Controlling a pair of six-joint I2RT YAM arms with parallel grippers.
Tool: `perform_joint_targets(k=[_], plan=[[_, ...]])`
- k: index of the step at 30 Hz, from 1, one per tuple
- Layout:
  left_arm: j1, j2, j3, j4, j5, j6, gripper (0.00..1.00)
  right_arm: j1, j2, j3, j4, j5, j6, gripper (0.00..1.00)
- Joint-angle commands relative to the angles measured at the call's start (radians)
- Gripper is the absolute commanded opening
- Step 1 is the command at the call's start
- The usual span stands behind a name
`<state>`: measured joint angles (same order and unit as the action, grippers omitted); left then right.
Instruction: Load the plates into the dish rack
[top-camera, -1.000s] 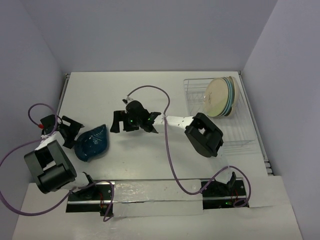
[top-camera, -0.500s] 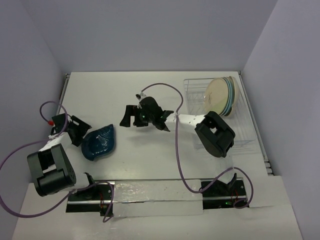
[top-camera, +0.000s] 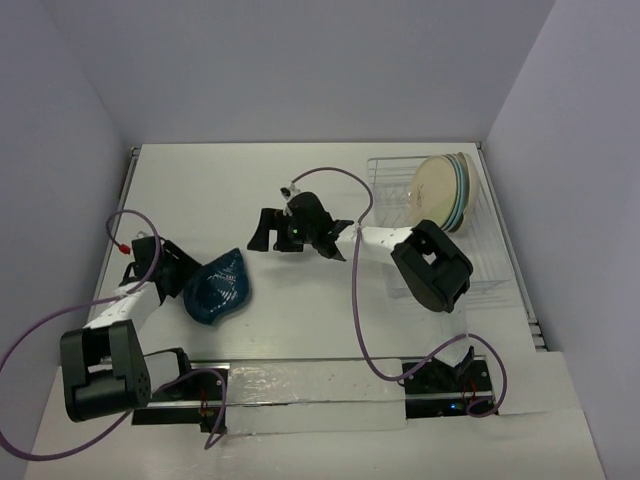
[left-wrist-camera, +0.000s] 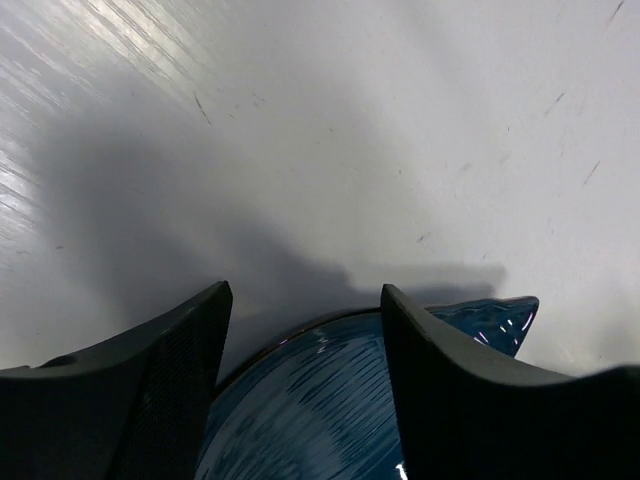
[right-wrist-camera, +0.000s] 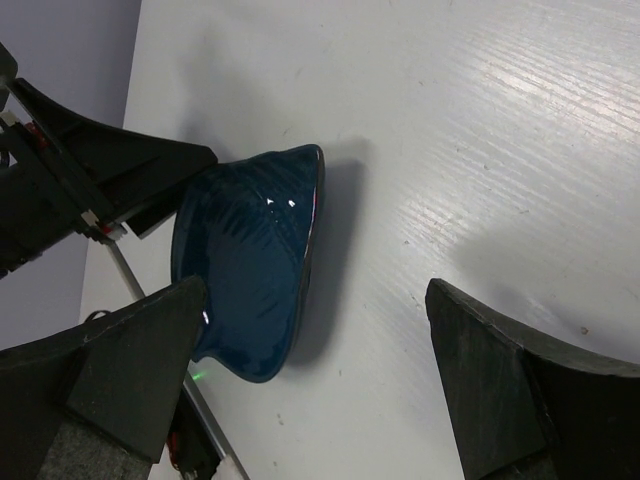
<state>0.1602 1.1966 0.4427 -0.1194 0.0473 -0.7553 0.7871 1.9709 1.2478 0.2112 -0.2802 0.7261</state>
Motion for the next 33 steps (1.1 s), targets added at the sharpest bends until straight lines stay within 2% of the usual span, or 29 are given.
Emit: perform_joint_targets(k=[1, 9, 12, 14, 15, 18, 19, 21, 24, 27, 30, 33], plan=[[-0.065, 0.016, 0.005, -0.057, -0.022, -0.006, 0.64, -0.011, -0.072, -0.014, 0.053, -0.001, 0.015, 0.98], [-0.105, 0.067, 0.036, -0.063, -0.027, 0.016, 0.22, -0.022, -0.087, -0.035, 0.051, 0.009, 0.024, 0.98], [-0.126, 0.068, 0.039, -0.056, -0.021, 0.024, 0.2, -0.031, -0.101, -0.052, 0.054, 0.013, 0.027, 0.98], [-0.146, 0.071, 0.042, -0.063, -0.024, 0.023, 0.21, -0.037, -0.11, -0.062, 0.054, 0.016, 0.029, 0.98], [-0.161, 0.071, 0.043, -0.069, -0.032, 0.014, 0.25, -0.038, -0.112, -0.063, 0.055, 0.017, 0.028, 0.98], [-0.215, 0.041, 0.041, -0.128, -0.104, -0.046, 0.44, -0.04, -0.12, -0.073, 0.055, 0.021, 0.021, 0.98], [-0.218, -0.002, 0.036, -0.142, -0.12, -0.069, 0.58, -0.04, -0.12, -0.073, 0.054, 0.021, 0.019, 0.98], [-0.22, -0.065, 0.038, -0.168, -0.131, -0.093, 0.61, -0.04, -0.117, -0.071, 0.052, 0.018, 0.018, 0.98], [-0.22, -0.249, 0.039, -0.169, -0.139, -0.111, 0.72, -0.04, -0.112, -0.065, 0.048, 0.006, 0.013, 0.98], [-0.222, -0.358, 0.016, -0.187, -0.148, -0.142, 0.75, -0.04, -0.118, -0.068, 0.046, 0.001, 0.01, 0.98], [-0.223, -0.386, -0.048, -0.262, -0.16, -0.203, 0.73, -0.04, -0.133, -0.08, 0.044, 0.011, 0.003, 0.98], [-0.223, -0.387, -0.053, -0.356, -0.237, -0.273, 0.78, -0.04, -0.137, -0.088, 0.053, 0.012, 0.006, 0.98]])
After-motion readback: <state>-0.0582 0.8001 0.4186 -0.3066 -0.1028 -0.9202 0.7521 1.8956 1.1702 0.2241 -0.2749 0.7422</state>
